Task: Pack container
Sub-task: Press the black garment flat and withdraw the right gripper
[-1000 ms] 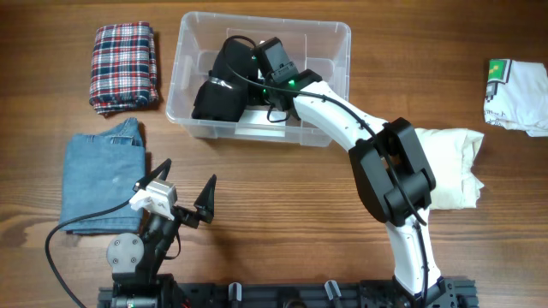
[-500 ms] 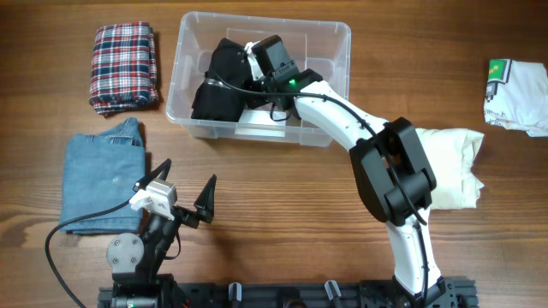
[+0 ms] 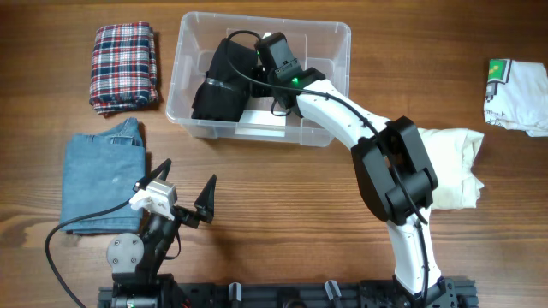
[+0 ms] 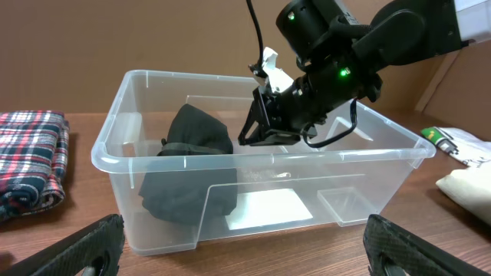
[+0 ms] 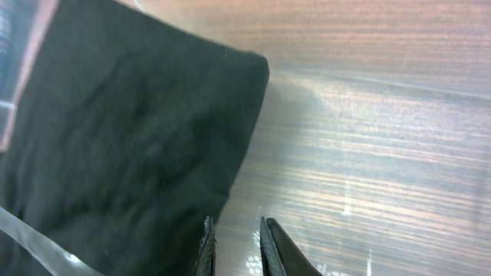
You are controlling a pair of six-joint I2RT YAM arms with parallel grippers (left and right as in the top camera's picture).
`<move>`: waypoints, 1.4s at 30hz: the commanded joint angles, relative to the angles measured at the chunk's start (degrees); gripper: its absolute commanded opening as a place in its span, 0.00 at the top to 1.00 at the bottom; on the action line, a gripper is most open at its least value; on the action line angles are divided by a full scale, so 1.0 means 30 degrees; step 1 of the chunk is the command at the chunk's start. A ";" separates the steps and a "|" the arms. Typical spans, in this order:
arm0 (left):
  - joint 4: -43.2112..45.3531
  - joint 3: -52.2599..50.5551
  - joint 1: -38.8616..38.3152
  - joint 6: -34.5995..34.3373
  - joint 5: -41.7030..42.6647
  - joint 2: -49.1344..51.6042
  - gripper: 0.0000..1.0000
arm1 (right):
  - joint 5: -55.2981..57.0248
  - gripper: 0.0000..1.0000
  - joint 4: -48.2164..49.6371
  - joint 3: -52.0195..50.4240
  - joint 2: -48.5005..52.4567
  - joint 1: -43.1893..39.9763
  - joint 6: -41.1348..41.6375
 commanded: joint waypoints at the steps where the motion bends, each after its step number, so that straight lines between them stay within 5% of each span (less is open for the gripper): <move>1: 0.0044 -0.0124 0.0153 0.0233 -0.0036 -0.0153 0.00 | 0.0321 0.80 0.0503 0.0175 0.0911 -0.0073 0.0758; 10: 0.0044 -0.0124 0.0153 0.0226 -0.0036 -0.0153 0.00 | -0.1173 0.80 0.1945 0.0175 0.1406 -0.0022 0.1137; 22: 0.0044 -0.0124 0.0153 0.0233 -0.0036 -0.0153 0.00 | -0.4364 0.78 0.2783 0.0175 0.1938 0.0160 -0.1829; 25: 0.0044 -0.0124 0.0153 0.0226 -0.0036 -0.0153 0.00 | -0.4364 0.75 0.2812 0.0182 0.1785 0.0153 -0.1814; 28: 0.0044 -0.0124 0.0153 0.0233 -0.0036 -0.0153 0.00 | -0.4269 0.61 0.2557 0.0182 0.0750 -0.0015 -0.1814; 37: 0.0044 -0.0124 0.0153 0.0226 -0.0036 -0.0153 0.00 | 0.0743 0.43 -0.4758 0.0182 -0.6579 -0.1523 -0.2812; 42: 0.0044 -0.0124 0.0153 0.0233 -0.0036 -0.0153 0.00 | 0.2397 0.39 -0.8648 0.0175 -0.7606 -0.2798 -0.2732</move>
